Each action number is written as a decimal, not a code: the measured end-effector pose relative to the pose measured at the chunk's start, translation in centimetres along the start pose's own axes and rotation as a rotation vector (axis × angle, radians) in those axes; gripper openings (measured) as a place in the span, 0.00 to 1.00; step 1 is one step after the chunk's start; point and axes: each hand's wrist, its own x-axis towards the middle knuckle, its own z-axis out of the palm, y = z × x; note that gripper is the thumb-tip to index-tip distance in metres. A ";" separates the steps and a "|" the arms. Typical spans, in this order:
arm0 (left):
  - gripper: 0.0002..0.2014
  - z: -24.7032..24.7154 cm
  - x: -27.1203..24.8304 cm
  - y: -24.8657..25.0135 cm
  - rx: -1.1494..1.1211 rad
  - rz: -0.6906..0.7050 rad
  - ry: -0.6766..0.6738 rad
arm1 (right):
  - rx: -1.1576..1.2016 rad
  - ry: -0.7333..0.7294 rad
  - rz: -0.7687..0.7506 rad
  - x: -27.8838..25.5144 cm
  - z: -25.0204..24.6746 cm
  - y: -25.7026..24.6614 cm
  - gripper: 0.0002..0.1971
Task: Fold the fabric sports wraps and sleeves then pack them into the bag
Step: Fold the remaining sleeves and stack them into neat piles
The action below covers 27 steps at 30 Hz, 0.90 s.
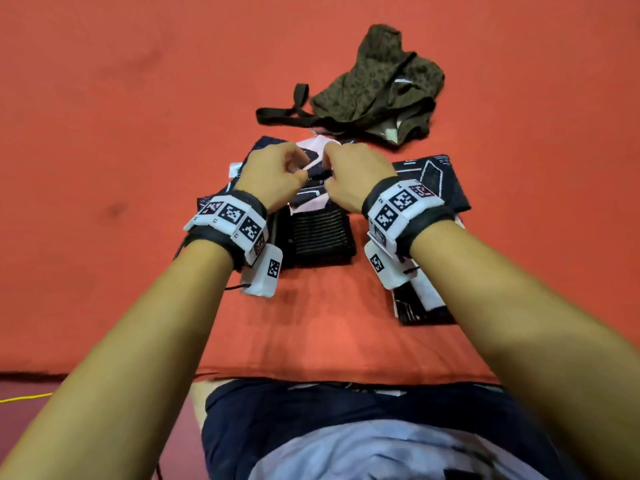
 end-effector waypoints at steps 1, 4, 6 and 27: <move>0.12 -0.4 0.5 -0.6 0.032 -0.015 -0.013 | -0.013 -0.027 -0.010 1.0 0.2 -0.5 0.19; 0.13 -1.0 2.0 -2.5 0.090 -0.072 -0.063 | -0.078 -0.092 -0.023 3.7 1.2 -1.6 0.21; 0.12 -1.2 2.9 -3.8 0.120 -0.120 -0.102 | -0.120 -0.133 -0.058 5.3 2.1 -2.2 0.20; 0.15 1.0 6.4 -12.4 0.168 -0.245 -0.393 | -0.186 -0.309 -0.118 13.9 6.7 -3.8 0.08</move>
